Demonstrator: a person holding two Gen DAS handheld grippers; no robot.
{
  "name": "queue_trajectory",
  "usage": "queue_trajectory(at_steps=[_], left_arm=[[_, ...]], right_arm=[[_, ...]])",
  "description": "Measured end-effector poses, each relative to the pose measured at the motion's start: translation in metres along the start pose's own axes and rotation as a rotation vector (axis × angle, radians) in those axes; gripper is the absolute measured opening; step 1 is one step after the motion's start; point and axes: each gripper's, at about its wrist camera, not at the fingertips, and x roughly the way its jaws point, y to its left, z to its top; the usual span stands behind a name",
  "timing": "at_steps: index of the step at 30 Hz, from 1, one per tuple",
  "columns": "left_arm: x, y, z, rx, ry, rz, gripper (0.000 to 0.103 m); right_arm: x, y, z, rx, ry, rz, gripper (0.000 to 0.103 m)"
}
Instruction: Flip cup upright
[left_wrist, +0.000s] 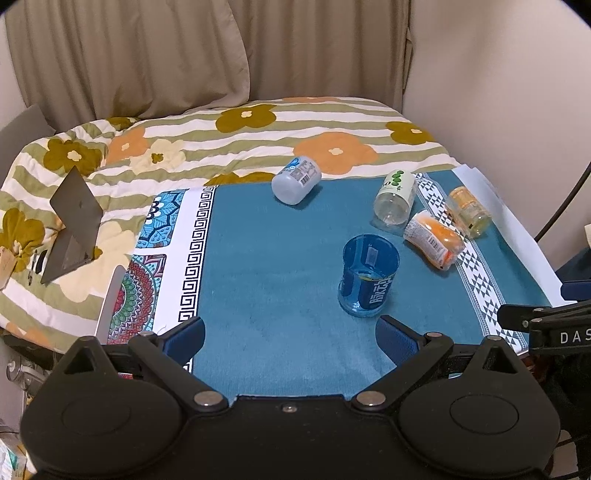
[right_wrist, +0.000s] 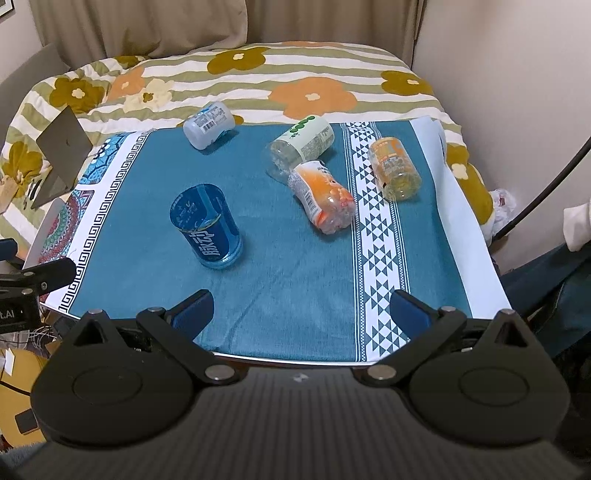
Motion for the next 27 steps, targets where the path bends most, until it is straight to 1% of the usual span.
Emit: queue_trajectory(at_steps=[27], left_arm=[[0.0002,0.0029,0.0019,-0.001,-0.007,0.012,0.101]], right_arm=[[0.0000,0.0016,0.0019,-0.003,0.000,-0.002,0.103]])
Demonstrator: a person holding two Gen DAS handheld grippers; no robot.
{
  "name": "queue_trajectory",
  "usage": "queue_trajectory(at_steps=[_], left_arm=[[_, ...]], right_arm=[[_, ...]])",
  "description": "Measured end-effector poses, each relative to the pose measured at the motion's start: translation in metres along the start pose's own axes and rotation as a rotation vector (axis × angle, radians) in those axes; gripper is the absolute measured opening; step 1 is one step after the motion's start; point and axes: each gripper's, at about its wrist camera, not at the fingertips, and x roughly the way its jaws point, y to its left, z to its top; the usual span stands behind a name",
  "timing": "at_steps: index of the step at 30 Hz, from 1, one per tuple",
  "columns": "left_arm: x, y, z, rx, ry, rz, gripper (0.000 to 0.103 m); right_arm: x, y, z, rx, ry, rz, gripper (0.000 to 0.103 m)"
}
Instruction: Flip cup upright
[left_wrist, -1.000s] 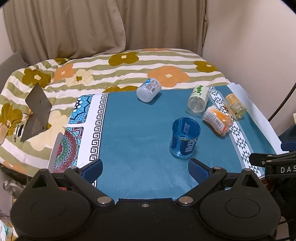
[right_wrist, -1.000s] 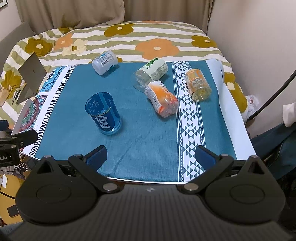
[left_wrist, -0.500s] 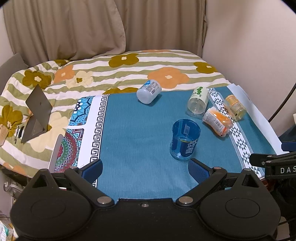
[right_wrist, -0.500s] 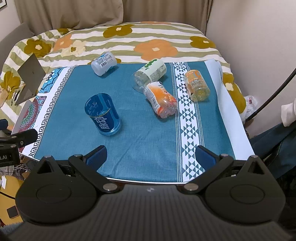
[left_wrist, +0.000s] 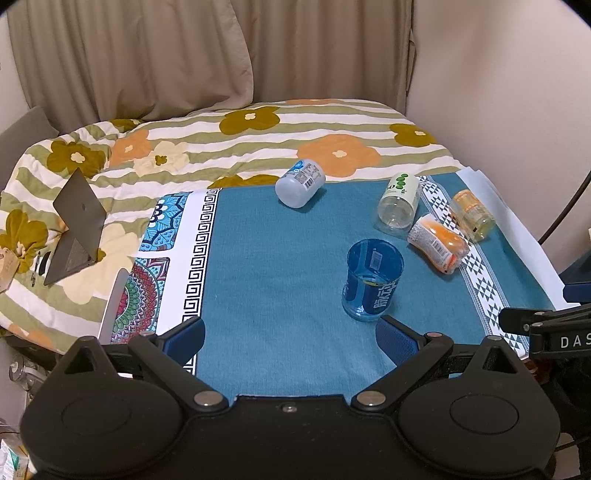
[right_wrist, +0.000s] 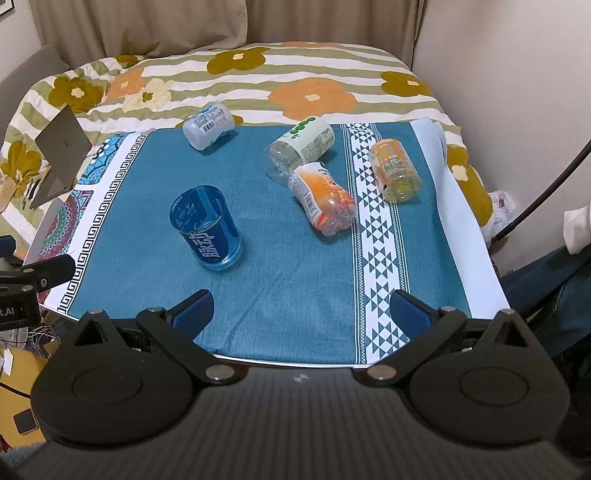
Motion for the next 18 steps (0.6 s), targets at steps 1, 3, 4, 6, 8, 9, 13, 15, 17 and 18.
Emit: queue_trajectory(at_steps=[1,3,4,6,8,9,13,15,17,18], left_arm=[[0.0000,0.0002,0.0003,0.001,-0.001,0.002,0.101],[0.0002,0.0005,0.0013,0.003,-0.003,0.006,0.101],[0.0003,0.0006,0.0016,0.003,-0.005,0.007,0.101],[0.0002,0.0010,0.0016,0.000,-0.011,0.001,0.101],[-0.0006,0.0021,0.0013,-0.012,-0.017,-0.002,0.101],[-0.0009,0.0025,0.0010,-0.016,-0.020,-0.004,0.101],[-0.0001,0.0030,0.0019,-0.026,-0.023,-0.004,0.101],[0.0010,0.0035,0.0021,-0.032,-0.024,0.002,0.101],[0.0012,0.0038,0.0025,-0.033,-0.026,0.008,0.101],[0.0013,0.0040,0.0024,-0.033,-0.029,0.012,0.101]], right_arm=[[0.0000,0.0000,0.0000,0.000,0.000,0.000,0.103],[-0.0001,0.0000,0.0001,0.000,-0.001,-0.001,0.103],[0.0000,-0.0001,0.0002,0.001,0.000,-0.001,0.103],[0.0001,0.0002,-0.0002,0.000,-0.001,-0.001,0.103],[0.0001,0.0001,-0.0002,-0.001,0.000,-0.001,0.103],[0.0003,0.0001,-0.0001,-0.001,0.000,-0.001,0.103],[0.0005,0.0005,0.0005,-0.001,0.000,-0.001,0.103],[0.0005,0.0005,0.0004,-0.001,0.000,-0.001,0.103],[0.0005,0.0005,0.0004,-0.001,0.000,-0.001,0.103],[0.0005,0.0005,0.0004,-0.002,-0.001,-0.001,0.103]])
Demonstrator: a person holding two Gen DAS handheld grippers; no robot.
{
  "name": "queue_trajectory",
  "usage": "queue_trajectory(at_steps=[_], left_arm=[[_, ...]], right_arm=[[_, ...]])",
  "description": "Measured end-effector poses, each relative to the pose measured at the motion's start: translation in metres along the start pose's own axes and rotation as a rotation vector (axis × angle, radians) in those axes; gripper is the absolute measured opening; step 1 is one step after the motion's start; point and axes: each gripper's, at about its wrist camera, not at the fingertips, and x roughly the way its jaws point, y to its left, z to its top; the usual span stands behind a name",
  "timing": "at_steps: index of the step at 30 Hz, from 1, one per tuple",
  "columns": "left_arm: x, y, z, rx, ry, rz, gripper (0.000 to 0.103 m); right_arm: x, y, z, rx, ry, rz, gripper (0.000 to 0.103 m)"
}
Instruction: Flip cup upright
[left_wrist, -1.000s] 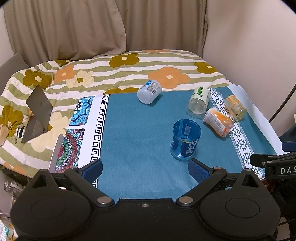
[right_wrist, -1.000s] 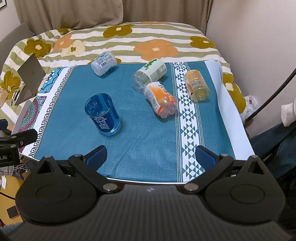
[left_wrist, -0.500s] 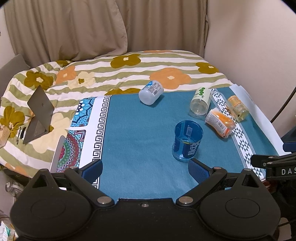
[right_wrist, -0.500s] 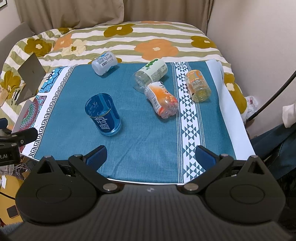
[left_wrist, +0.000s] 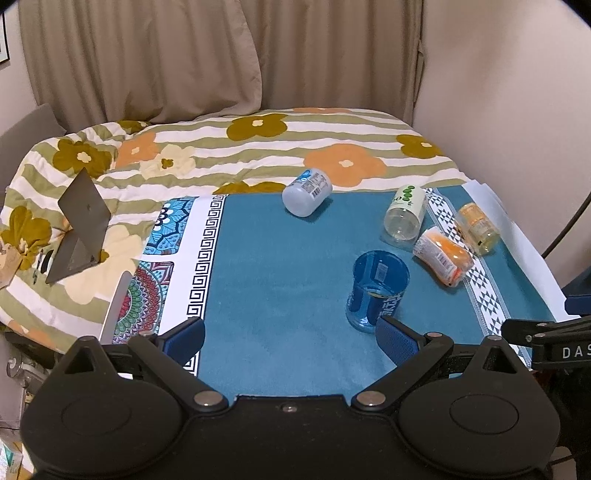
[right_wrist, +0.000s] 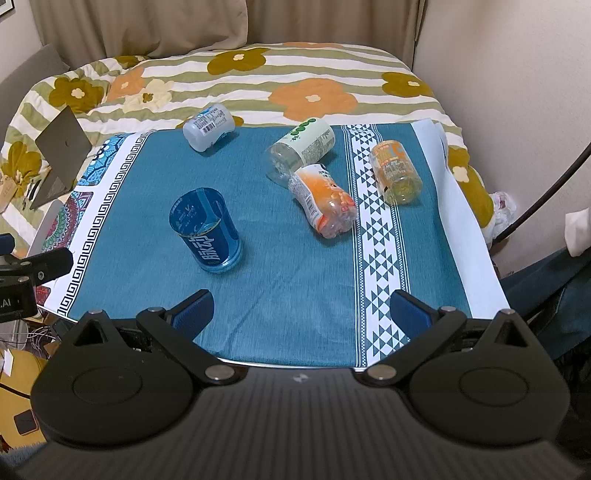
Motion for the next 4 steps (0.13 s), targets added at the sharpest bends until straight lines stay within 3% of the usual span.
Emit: queue_trajectory(at_steps=[4], left_arm=[[-0.0001,0.0003,0.0001,0.005,-0.010,0.019,0.101]], right_arm=[[0.0008,0.0006,0.0011,0.002,-0.001,0.002,0.103]])
